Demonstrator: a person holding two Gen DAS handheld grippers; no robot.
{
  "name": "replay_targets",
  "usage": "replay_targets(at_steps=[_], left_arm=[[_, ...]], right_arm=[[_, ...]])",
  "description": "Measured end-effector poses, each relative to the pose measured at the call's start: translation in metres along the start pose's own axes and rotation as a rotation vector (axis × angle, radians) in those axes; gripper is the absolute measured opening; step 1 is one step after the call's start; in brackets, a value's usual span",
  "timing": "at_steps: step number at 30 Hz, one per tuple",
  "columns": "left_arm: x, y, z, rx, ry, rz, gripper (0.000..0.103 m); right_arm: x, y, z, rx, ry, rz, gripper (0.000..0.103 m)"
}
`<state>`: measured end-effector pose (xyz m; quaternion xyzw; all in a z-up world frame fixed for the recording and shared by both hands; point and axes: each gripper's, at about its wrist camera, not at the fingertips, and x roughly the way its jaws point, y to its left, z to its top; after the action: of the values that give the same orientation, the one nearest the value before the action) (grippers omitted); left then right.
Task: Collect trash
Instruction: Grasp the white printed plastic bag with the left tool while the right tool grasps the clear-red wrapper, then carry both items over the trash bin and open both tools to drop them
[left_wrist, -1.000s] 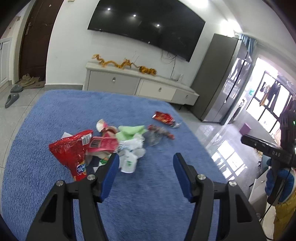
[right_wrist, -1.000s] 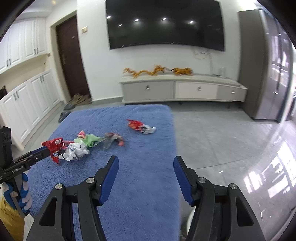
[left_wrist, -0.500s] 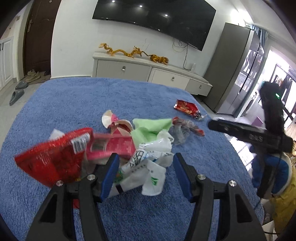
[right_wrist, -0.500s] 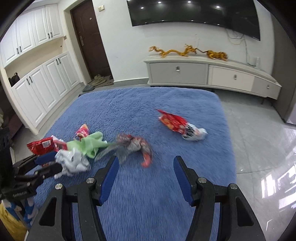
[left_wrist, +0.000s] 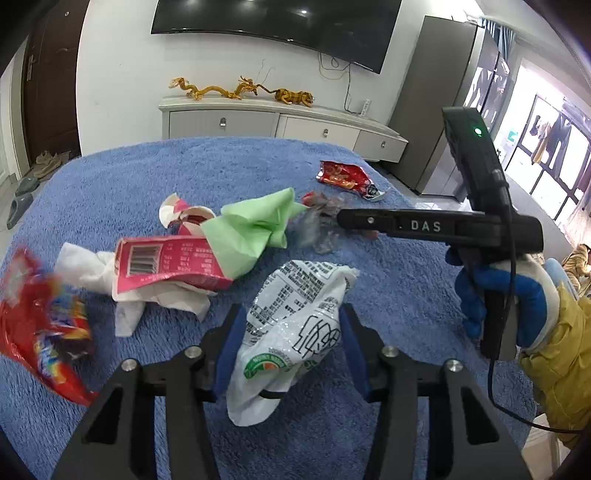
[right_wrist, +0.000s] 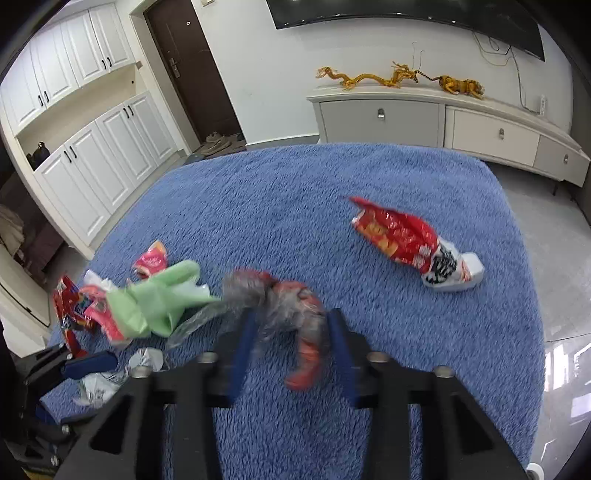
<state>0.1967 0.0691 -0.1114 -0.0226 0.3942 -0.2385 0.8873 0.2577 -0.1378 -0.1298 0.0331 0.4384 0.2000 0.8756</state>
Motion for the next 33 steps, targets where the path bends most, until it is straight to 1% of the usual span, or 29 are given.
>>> replay_targets(at_steps=[1,2,8,10,13,18,26,33], left_arm=[[-0.001,-0.002,-0.002,-0.002,0.002,-0.004,0.045],[-0.003,-0.004,-0.004,0.000,0.003,-0.006,0.043],[-0.021,-0.012,-0.014,-0.014,-0.008,-0.027,0.038],[-0.031,-0.016,-0.017,-0.017,-0.020,-0.032,0.037],[-0.048,-0.021,-0.019,-0.014,-0.042,-0.029,0.033],[-0.079,-0.024,-0.021,-0.019,-0.085,-0.016,0.028],[-0.126,-0.039,-0.024,-0.002,-0.169,-0.005,0.026],[-0.156,-0.058,-0.022,0.023,-0.226,-0.010,0.025]], right_arm=[[-0.004,0.000,-0.004,-0.002,-0.003,0.005,0.019],[-0.008,0.000,-0.006,-0.003,-0.005,0.007,0.014],[-0.040,0.007,-0.025,-0.019,-0.020,0.000,0.012],[-0.052,0.010,-0.030,-0.021,-0.027,0.000,0.012],[-0.071,0.020,-0.040,-0.033,-0.045,-0.007,0.012],[-0.113,0.031,-0.055,-0.037,-0.097,-0.015,0.012],[-0.180,0.043,-0.074,-0.035,-0.194,-0.028,0.012],[-0.223,0.047,-0.095,-0.021,-0.265,-0.043,0.012]])
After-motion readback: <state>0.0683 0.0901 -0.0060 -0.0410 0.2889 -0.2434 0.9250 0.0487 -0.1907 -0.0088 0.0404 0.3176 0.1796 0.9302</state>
